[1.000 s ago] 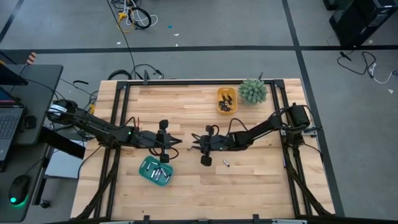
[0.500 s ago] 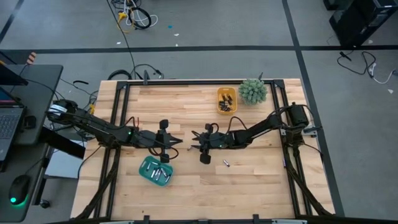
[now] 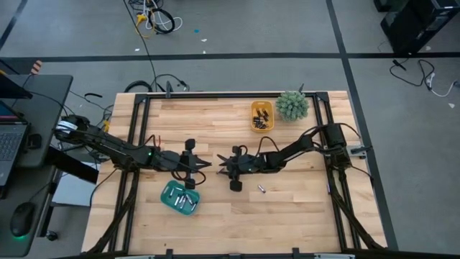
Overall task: Sort batteries
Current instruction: Put the silver battery into the green bin
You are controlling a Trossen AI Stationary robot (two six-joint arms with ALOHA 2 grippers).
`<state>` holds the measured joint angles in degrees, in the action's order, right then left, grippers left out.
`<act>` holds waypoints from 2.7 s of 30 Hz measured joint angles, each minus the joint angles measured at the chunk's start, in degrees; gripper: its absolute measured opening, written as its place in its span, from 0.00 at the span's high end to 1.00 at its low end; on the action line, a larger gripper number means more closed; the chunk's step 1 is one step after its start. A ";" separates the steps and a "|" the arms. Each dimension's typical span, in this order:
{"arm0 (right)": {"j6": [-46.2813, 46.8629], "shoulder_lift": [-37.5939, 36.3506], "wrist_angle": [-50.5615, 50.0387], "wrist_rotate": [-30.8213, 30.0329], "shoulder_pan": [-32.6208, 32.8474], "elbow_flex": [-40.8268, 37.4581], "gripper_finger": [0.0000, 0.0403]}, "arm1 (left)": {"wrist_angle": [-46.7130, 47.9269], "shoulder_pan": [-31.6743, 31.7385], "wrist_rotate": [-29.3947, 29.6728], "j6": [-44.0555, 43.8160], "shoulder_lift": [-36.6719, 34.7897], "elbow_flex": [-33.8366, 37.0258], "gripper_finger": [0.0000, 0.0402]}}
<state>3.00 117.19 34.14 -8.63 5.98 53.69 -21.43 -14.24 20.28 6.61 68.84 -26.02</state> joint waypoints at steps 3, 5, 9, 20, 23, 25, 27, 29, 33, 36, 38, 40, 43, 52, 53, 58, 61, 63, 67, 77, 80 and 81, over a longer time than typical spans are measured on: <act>0.00 0.83 -0.28 1.45 -0.66 0.08 0.67 | -0.25 0.00 0.01 1.24 0.00 0.00 1.00; 0.01 2.41 -0.46 2.59 -1.16 0.48 0.67 | -0.97 0.00 0.01 2.01 0.00 0.00 1.00; 2.34 5.22 -0.43 3.29 -1.77 2.35 0.67 | -1.54 0.00 -0.01 2.06 0.00 -0.02 1.00; 7.12 5.97 -5.28 4.39 -1.97 3.19 0.89 | -1.15 0.00 -0.01 1.72 0.04 -0.02 1.00; 7.25 5.90 -5.93 4.03 -1.62 3.16 0.96 | -0.63 0.00 -0.01 1.40 0.07 -0.02 1.00; 7.43 5.95 -4.95 3.61 -1.36 2.97 0.96 | -0.81 0.00 -0.01 1.38 0.06 -0.02 1.00; 7.05 5.72 -3.65 3.75 -1.05 2.79 0.96 | -0.82 0.00 -0.01 1.35 0.07 -0.02 1.00; 6.62 4.92 -2.71 3.83 -0.41 2.64 0.96 | -0.22 0.00 -0.01 0.69 0.05 -0.02 1.00; 4.68 2.27 -4.56 2.61 1.18 2.32 0.96 | 1.96 0.00 -0.01 -0.93 0.07 -0.02 1.00; 4.10 0.65 -3.64 0.54 2.16 2.35 0.96 | 3.08 0.00 -0.01 -2.40 0.07 -0.02 1.00; 4.06 0.29 -2.98 -1.12 2.73 2.54 0.96 | 3.57 0.00 -0.01 -2.75 0.07 -0.02 1.00; 3.74 0.26 -3.49 -2.50 3.07 2.41 0.96 | 3.50 0.00 -0.01 -2.77 0.07 -0.02 1.00; 1.70 -0.40 -3.11 -5.31 3.43 2.43 0.96 | 3.41 0.00 0.39 -2.91 0.07 -0.02 1.00; -4.44 -5.49 -0.72 -8.40 3.43 2.55 0.96 | 7.17 -0.43 2.26 -4.15 0.07 -0.02 0.85; -5.08 -6.01 -0.58 -8.41 3.43 2.58 0.96 | 7.10 -0.57 2.24 -4.12 0.07 -0.02 0.81; -7.72 -6.84 2.64 -8.42 3.41 2.58 0.96 | 6.69 -0.79 2.05 -4.04 0.07 -0.02 0.69; -8.82 -6.87 4.49 -8.38 3.41 2.58 0.96 | 3.72 -0.76 1.98 -3.96 0.22 -0.02 0.66; -9.23 -6.88 4.80 -8.37 3.39 2.60 0.96 | 1.57 -0.76 0.83 -3.32 0.22 -0.02 0.66; -9.45 -6.88 5.12 -8.19 3.41 2.62 0.96 | 0.03 -0.76 -0.99 -2.28 0.22 -0.02 0.66; -9.64 -6.88 5.23 -8.19 3.43 2.64 0.96 | 0.28 -0.76 1.11 -2.33 0.22 -0.02 0.75; -9.64 -6.88 5.23 -8.18 3.43 2.64 0.96 | 0.28 -0.76 1.65 -2.30 0.22 -0.02 0.82; -9.64 -6.88 5.23 -8.19 3.43 2.64 0.96 | 0.28 -0.74 1.92 -2.15 0.22 -0.02 0.85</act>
<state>-6.63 110.30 39.38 -16.82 9.41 56.34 -21.15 -14.98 22.20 4.45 69.06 -26.04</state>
